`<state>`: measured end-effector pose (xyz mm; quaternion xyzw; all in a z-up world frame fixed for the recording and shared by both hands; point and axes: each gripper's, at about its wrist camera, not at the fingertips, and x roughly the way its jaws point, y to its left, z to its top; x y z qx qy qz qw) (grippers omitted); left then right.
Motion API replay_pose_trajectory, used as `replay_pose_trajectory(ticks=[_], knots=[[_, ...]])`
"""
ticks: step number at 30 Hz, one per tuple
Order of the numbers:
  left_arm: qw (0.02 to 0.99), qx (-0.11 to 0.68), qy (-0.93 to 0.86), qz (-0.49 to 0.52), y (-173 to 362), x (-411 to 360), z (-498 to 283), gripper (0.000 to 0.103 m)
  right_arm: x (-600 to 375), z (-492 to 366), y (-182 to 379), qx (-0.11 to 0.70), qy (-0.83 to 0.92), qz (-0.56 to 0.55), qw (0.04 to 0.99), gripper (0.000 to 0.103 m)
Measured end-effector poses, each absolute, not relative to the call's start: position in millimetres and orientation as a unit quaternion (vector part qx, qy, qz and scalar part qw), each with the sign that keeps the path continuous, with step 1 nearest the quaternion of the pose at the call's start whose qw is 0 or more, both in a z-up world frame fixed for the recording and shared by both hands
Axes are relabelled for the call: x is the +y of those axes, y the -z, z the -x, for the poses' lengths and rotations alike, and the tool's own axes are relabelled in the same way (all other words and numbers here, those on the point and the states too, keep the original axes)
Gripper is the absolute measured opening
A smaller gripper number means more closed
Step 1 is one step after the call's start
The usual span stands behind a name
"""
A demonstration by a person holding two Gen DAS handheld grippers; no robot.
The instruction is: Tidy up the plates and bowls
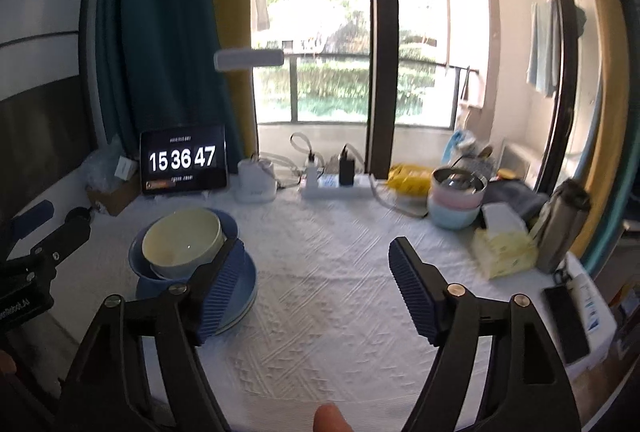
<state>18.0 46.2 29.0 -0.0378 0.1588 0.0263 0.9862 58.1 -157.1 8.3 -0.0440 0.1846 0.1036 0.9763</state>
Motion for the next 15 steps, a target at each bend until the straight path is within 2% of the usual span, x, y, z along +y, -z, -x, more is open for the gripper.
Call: replay_pose_trajectory(ticks=[5, 15], knots=[[0.991, 0.125, -0.035, 0.027, -43, 34, 1, 0.095, -166, -39, -22, 0.162, -0.1, 0.05, 0.98, 0.08], [0.994, 0.106, -0.019, 0.003, -53, 8, 18, 0.095, -186, -14, -32, 0.129, -0.085, 0.039, 0.987, 0.082]])
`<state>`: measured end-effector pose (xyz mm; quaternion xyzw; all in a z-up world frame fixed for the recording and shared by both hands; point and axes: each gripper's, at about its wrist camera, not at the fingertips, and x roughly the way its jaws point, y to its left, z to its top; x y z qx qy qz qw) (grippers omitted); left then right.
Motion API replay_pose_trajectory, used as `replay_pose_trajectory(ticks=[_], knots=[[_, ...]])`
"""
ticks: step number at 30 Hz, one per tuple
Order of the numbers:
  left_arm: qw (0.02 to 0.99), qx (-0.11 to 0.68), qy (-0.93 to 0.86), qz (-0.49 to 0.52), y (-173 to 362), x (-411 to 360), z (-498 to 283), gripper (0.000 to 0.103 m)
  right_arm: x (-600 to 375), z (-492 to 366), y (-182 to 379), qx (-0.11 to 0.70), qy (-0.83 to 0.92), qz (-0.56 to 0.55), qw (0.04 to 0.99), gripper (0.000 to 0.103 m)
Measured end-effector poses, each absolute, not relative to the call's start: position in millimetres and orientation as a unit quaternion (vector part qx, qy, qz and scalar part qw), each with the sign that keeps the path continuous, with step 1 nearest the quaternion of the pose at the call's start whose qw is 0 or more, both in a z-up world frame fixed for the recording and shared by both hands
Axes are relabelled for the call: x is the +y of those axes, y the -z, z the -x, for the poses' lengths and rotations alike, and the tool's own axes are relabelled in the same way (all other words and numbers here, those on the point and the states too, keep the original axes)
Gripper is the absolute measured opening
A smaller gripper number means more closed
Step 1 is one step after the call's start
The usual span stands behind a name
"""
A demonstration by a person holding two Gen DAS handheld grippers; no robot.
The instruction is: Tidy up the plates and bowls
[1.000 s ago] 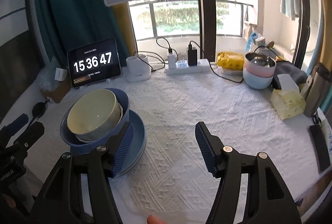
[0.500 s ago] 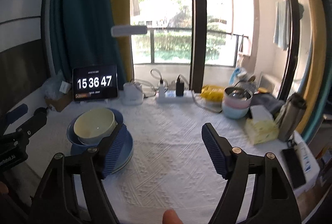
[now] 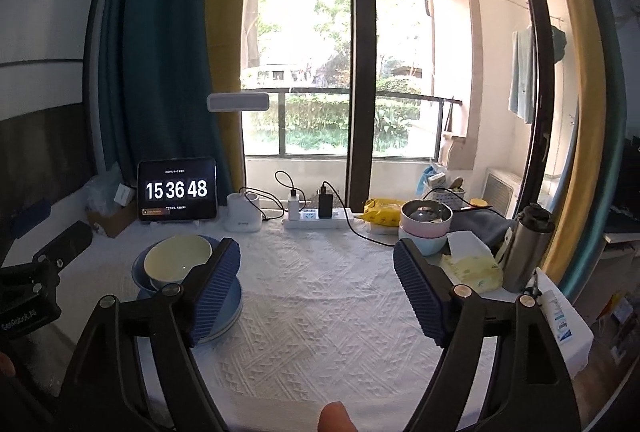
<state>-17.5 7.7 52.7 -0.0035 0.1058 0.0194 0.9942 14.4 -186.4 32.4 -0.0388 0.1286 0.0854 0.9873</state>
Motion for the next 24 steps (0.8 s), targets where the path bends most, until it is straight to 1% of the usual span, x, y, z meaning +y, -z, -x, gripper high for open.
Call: replay_pose_trajectory(ticks=[24], knots=[[0.994, 0.111, -0.007, 0.009, -52, 1, 18, 0.095, -198, -24, -21, 0.142, -0.07, 0.031, 0.987, 0.082]])
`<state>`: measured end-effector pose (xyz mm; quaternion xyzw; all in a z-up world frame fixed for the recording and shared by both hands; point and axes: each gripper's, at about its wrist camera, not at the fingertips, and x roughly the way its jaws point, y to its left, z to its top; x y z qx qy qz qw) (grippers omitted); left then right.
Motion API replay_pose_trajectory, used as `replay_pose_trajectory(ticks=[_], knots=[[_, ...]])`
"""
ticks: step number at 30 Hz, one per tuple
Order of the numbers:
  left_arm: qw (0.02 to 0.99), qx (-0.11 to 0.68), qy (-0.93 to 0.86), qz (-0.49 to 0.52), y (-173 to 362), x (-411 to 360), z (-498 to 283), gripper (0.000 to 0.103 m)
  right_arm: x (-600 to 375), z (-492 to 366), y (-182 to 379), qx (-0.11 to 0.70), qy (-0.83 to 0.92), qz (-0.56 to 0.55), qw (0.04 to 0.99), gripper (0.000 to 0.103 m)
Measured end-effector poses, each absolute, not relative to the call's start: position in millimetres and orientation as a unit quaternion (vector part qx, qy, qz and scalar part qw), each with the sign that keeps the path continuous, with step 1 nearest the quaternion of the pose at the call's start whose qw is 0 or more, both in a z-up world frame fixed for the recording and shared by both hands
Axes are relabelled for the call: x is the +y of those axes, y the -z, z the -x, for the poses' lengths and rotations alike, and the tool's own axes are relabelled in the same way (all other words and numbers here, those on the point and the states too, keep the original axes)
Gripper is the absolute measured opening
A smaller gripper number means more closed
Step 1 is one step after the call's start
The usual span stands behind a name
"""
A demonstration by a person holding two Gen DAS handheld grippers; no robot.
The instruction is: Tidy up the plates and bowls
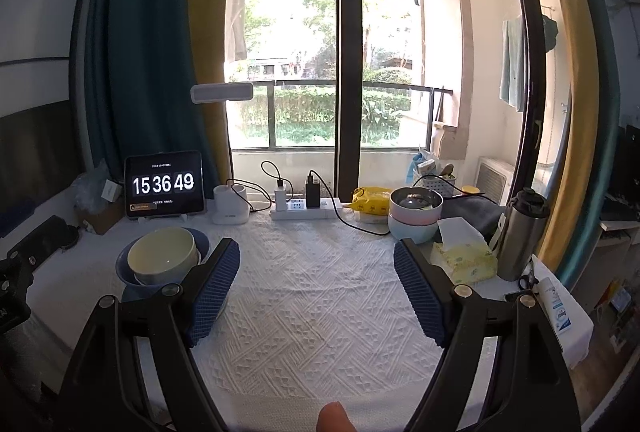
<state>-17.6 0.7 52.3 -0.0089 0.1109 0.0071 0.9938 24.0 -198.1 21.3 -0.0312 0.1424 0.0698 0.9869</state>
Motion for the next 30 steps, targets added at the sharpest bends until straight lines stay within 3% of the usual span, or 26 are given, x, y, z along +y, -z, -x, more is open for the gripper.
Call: replay_pose_trajectory(ticks=[30], knots=[[0.993, 0.116, -0.007, 0.01, -52.8, 1.1, 15.5, 0.095, -201.1, -30.1, -19.5, 0.149, -0.063, 0.03, 0.986, 0.082]])
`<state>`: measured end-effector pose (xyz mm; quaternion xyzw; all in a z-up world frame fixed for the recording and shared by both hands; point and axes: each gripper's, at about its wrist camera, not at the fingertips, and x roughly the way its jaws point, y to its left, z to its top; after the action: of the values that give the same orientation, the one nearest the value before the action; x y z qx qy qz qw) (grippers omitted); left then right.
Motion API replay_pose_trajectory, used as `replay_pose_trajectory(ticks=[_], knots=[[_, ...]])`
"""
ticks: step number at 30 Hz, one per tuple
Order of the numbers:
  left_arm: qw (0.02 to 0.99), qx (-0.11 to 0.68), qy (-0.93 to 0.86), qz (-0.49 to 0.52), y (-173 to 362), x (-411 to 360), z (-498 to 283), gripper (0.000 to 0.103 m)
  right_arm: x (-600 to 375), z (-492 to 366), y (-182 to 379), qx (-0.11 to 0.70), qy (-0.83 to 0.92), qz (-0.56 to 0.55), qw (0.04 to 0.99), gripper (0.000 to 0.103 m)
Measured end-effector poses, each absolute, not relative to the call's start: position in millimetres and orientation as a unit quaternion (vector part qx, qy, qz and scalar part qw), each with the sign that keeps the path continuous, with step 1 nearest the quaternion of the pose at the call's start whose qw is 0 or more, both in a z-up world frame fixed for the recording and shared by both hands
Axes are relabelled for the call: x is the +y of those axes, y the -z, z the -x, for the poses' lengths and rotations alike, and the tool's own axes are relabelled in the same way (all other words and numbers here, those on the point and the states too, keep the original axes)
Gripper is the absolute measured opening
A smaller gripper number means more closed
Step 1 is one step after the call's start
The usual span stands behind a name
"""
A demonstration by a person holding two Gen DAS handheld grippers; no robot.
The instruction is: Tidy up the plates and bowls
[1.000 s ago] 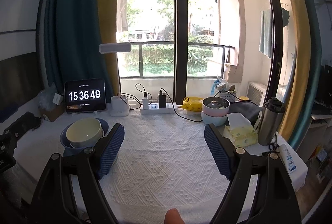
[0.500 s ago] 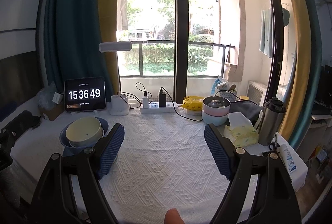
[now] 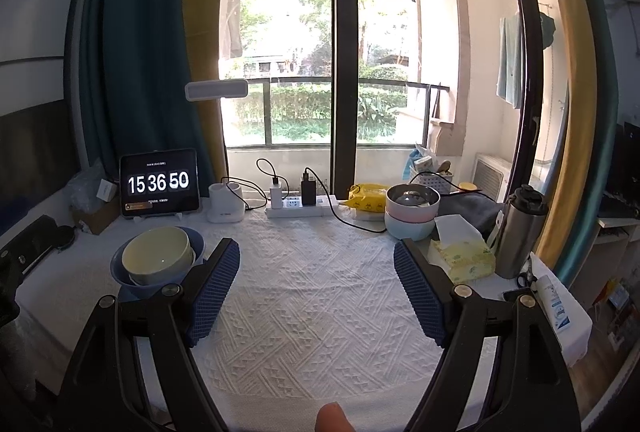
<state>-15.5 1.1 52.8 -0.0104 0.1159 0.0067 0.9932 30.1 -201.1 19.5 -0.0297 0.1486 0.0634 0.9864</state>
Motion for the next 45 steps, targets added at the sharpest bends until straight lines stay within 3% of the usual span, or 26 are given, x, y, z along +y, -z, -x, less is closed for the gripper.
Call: replay_pose_trajectory(ticks=[45], knots=[[0.993, 0.118, -0.011, 0.013, -46.2, -7.1, 16.6, 0.095, -198.3, -30.7, -15.6, 0.152, -0.067, 0.032, 0.986, 0.082]])
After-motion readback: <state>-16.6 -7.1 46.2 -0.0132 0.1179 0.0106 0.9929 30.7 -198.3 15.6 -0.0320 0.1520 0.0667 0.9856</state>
